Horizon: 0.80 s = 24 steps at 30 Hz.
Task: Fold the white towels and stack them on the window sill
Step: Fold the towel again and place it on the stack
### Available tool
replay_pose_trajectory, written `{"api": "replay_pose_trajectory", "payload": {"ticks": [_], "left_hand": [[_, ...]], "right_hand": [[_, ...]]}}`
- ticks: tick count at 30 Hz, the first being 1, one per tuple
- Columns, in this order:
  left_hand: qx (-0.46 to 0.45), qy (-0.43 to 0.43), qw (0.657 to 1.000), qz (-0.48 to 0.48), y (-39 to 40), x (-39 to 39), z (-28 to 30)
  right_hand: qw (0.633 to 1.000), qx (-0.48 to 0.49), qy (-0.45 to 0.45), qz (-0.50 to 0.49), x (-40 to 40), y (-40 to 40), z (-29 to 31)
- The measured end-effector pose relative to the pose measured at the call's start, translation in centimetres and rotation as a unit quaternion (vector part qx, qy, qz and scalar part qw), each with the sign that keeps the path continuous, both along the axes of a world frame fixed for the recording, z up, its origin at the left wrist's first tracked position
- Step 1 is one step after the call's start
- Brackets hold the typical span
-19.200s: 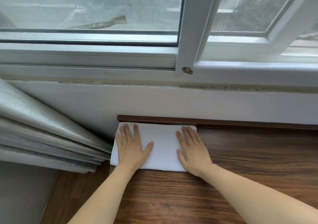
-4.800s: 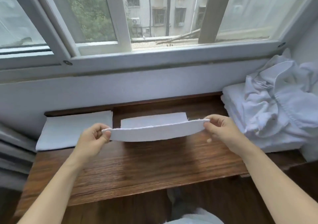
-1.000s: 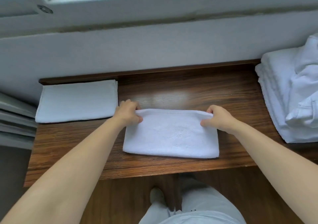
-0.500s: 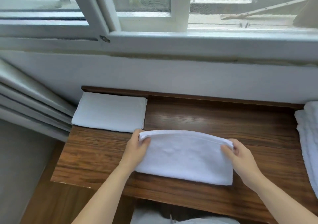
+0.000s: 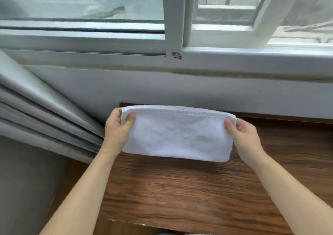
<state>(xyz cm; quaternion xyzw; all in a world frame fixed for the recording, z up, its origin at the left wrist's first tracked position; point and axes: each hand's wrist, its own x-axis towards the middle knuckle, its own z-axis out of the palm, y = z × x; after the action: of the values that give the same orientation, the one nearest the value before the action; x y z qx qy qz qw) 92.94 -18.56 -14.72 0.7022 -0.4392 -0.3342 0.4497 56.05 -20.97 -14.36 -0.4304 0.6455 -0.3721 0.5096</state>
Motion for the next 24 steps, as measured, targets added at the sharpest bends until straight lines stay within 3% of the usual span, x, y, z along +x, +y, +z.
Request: {"api": "replay_pose_trajectory", "payload": {"ticks": [4, 7, 10, 13, 20, 24], "left_hand": [[0.084, -0.051, 0.995, -0.006, -3.3, 4.4, -4.6], [0.174, -0.015, 0.985, 0.003, -4.5, 5.4, -6.2], [0.204, 0.018, 0.979, 0.005, -5.6, 6.0, -7.6], [0.235, -0.029, 0.971, -0.032, -5.6, 6.1, -7.6], [0.151, -0.144, 0.978, -0.029, -5.4, 6.1, -8.0], [0.171, -0.196, 0.966, -0.005, -5.1, 6.3, -9.3]], "right_hand": [[0.999, 0.021, 0.041, 0.015, 6.4, -2.7, -4.0], [0.994, 0.095, 0.039, 0.021, 9.3, -4.2, -6.0], [0.987, 0.149, 0.048, -0.045, 10.0, -4.8, -7.9], [0.984, 0.154, 0.078, -0.053, 9.1, -4.1, -8.5], [0.988, 0.093, 0.116, -0.03, 9.8, -3.5, -8.3], [0.98, 0.085, 0.18, -0.008, 10.2, -2.7, -9.8]]}}
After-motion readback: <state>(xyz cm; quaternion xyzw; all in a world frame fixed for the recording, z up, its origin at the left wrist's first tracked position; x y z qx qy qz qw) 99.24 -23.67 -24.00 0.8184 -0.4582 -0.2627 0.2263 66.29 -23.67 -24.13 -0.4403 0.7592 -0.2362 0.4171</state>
